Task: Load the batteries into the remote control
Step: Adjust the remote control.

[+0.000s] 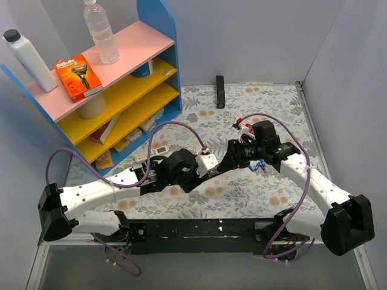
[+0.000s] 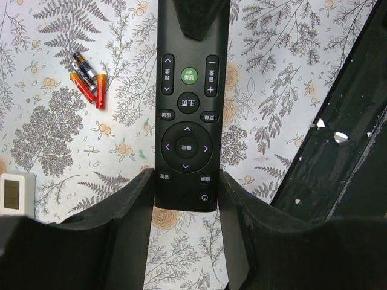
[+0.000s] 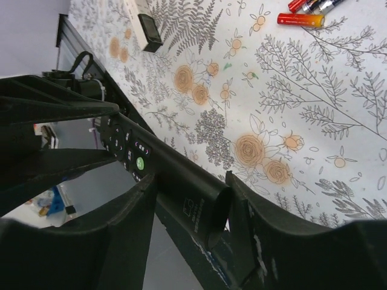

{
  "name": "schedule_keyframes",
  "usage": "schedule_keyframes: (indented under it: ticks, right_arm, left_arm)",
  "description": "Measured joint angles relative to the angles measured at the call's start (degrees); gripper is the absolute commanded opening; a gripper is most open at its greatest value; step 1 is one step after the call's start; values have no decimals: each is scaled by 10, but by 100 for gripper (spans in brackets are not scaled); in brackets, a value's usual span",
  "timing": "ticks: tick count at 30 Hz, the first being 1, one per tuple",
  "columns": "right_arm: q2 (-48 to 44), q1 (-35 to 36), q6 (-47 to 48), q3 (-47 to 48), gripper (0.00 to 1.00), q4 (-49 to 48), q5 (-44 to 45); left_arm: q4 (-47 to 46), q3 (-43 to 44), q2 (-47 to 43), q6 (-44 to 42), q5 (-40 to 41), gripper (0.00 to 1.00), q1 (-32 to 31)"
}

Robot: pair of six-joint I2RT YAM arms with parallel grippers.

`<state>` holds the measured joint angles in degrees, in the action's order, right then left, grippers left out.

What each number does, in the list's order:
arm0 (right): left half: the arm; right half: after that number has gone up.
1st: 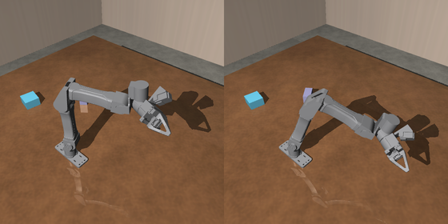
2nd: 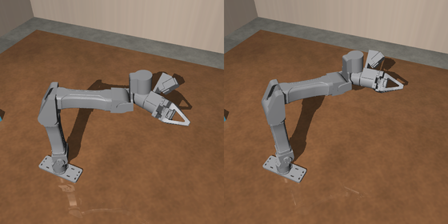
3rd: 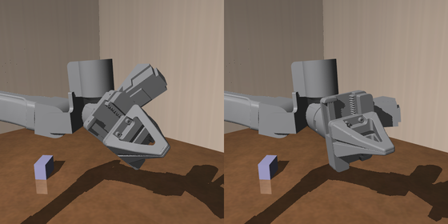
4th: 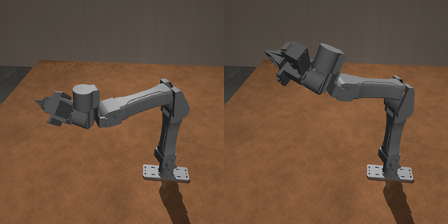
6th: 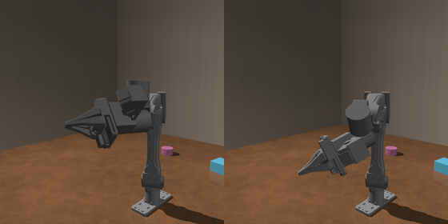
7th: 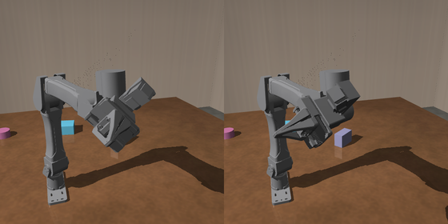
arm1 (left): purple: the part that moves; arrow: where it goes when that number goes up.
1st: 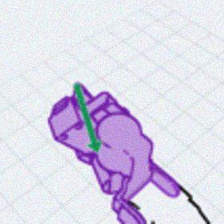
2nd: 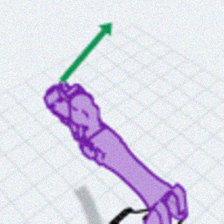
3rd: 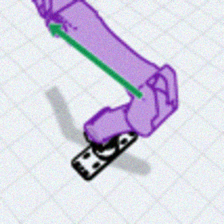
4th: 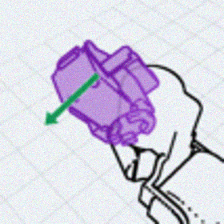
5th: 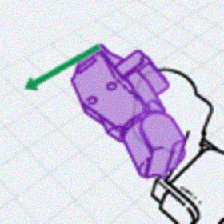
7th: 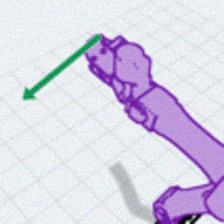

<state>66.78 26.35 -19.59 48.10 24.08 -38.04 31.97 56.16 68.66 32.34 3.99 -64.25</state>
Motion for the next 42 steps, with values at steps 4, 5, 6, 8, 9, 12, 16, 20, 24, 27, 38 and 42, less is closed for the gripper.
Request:
schedule_keyframes:
  ticks: [4, 5, 6, 8, 9, 12, 16, 20, 24, 27, 38, 42]
  right_arm:
    - [-5, -9, -31, -21, 41, -27, -25]
    - [-5, -11, -40, -23, 33, -33, -32]
    - [-6, -12, -46, -25, 29, -42, -39]
    - [-7, -14, -61, -27, 13, -56, -54]
    - [-8, -14, -73, -28, 9, -67, -66]
    - [-13, -14, -89, -29, 1, -87, -86]
    - [-16, -16, -94, -29, 1, -101, -86]
    - [-24, -16, -71, -28, 1, -104, -76]
    - [-39, -14, -14, -7, 1, -99, -45]
    - [-63, -12, 41, 9, 1, -107, -20]
    - [-102, 125, 249, 7, 1, -155, 155]
    - [-121, 198, 314, -10, 1, -199, 236]
  left_arm:
    - [-3, -8, -2, 0, 2, 0, 0]
    - [-2, -11, -2, -1, 3, 0, 0]
    - [-2, -15, -2, -1, 5, 1, 0]
    - [0, -21, -2, -1, 8, 5, 0]
    - [0, -24, -1, -1, 11, 9, 0]
    - [-8, -31, 1, 1, 17, 19, -1]
    - [-19, -33, 1, 10, 28, 50, -1]
    - [-50, -48, -6, 44, 43, 80, 1]
    - [-83, -66, -40, 118, 37, 90, 33]
    - [-105, -75, -71, 191, 12, 93, 91]
    - [-156, -88, -86, 591, -140, 98, 298]
    - [-161, -109, -66, 721, -191, 98, 323]
